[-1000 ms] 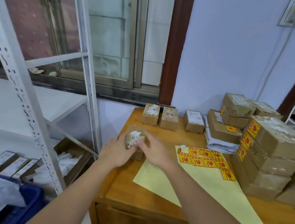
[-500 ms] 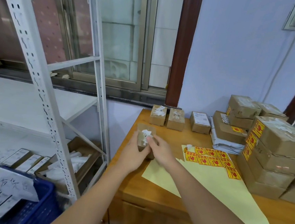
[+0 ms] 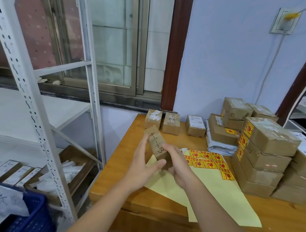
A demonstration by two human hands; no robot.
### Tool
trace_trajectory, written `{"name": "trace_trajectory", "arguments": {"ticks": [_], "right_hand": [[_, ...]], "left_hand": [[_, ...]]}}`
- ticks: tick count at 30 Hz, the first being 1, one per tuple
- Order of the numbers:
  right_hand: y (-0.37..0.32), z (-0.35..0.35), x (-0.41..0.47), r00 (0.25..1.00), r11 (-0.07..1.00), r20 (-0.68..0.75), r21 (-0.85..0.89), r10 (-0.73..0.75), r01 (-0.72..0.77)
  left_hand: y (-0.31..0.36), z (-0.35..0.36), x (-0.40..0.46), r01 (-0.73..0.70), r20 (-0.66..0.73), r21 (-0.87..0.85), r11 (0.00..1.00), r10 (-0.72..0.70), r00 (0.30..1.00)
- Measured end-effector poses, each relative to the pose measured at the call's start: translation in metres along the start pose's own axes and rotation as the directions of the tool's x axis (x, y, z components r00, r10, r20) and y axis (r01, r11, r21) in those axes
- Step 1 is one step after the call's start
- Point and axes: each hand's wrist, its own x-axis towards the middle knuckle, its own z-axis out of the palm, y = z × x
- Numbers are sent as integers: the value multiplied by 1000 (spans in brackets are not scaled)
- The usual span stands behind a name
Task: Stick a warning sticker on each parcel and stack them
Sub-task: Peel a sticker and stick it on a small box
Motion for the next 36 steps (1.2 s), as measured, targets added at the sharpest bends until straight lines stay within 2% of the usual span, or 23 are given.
{"name": "trace_trajectory", "arguments": {"ticks": [5,11,13,16,19,22,27,36], "right_hand": [[0,-2,-12,1000,996,22,83,18,-20],[-2,-4,-23,995,995,91,88,43,-51],[-2,-4,-23,997,999,72,33,26,-28],[-5,-3,-26,998,988,-4,-145,-57,56],[-5,0,-31,982,937,19,-298,-186,183],[-6,3,-38,968,888,46,-389,-246,244],[0,4,-33,968,831,62,-500,-245,243],[15,14,-18,966,788,71,-565,-247,243]], "left_hand": [[4,3,8,137,-54,-186,973,-150,987],[12,14,4,100,-21,-244,965,-108,994],[11,17,5,93,-7,-260,961,-99,995],[11,21,6,111,30,-270,956,-107,994],[13,23,4,128,60,-262,957,-116,991],[12,24,3,143,56,-272,952,-133,990],[8,23,0,150,18,-210,966,-150,989],[-12,12,4,156,-16,-75,985,-158,987]]}}
